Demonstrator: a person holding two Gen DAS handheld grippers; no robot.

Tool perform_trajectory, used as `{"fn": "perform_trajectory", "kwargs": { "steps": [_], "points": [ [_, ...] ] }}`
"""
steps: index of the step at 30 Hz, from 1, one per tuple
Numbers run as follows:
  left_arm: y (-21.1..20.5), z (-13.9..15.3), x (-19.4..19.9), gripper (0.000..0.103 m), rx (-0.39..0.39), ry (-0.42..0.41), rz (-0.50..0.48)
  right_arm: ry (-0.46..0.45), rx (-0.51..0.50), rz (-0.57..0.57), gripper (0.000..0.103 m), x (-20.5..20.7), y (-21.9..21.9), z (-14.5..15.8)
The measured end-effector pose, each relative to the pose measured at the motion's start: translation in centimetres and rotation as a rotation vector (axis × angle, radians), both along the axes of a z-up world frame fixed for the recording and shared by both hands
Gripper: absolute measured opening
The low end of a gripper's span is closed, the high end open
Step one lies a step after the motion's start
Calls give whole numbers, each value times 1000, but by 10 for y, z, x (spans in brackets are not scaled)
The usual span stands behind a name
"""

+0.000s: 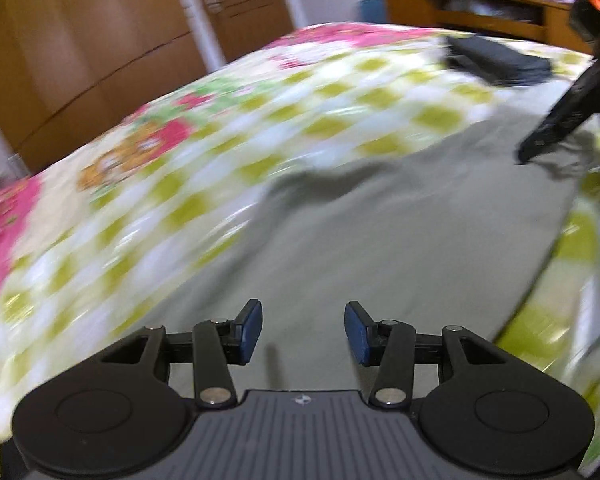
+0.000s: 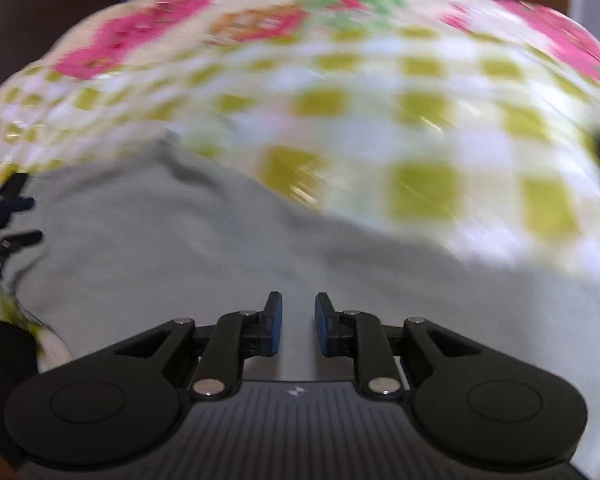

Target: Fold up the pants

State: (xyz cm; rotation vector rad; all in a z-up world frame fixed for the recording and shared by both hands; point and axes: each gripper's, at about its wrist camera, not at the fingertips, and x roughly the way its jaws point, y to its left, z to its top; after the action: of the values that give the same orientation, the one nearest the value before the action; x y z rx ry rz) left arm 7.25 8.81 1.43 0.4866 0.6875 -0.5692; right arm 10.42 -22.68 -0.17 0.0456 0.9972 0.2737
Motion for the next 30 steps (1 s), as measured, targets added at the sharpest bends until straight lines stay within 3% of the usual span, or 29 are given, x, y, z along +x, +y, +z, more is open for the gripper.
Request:
{"fn": "perform_trajectory", "kwargs": {
  "steps": [6,10,18,25,30],
  "points": [
    [-95,-9,-17,58,38,53,-240,-11,37,-241,19,-32,-76,1],
    [-137,-14,-27,58,61,73,-320,-75,95,-395,22,-74,-126,20],
    [-178,-13,-27,58,77,80,-342,-89,201,-672,25,-147,-203,13],
    [-194,-12,-31,58,107,76,-344,-94,368,-761,28,-146,-228,-11],
    [-198,-12,-30,58,98,77,-345,-78,407,-799,28,-143,-234,-19]
  ]
}}
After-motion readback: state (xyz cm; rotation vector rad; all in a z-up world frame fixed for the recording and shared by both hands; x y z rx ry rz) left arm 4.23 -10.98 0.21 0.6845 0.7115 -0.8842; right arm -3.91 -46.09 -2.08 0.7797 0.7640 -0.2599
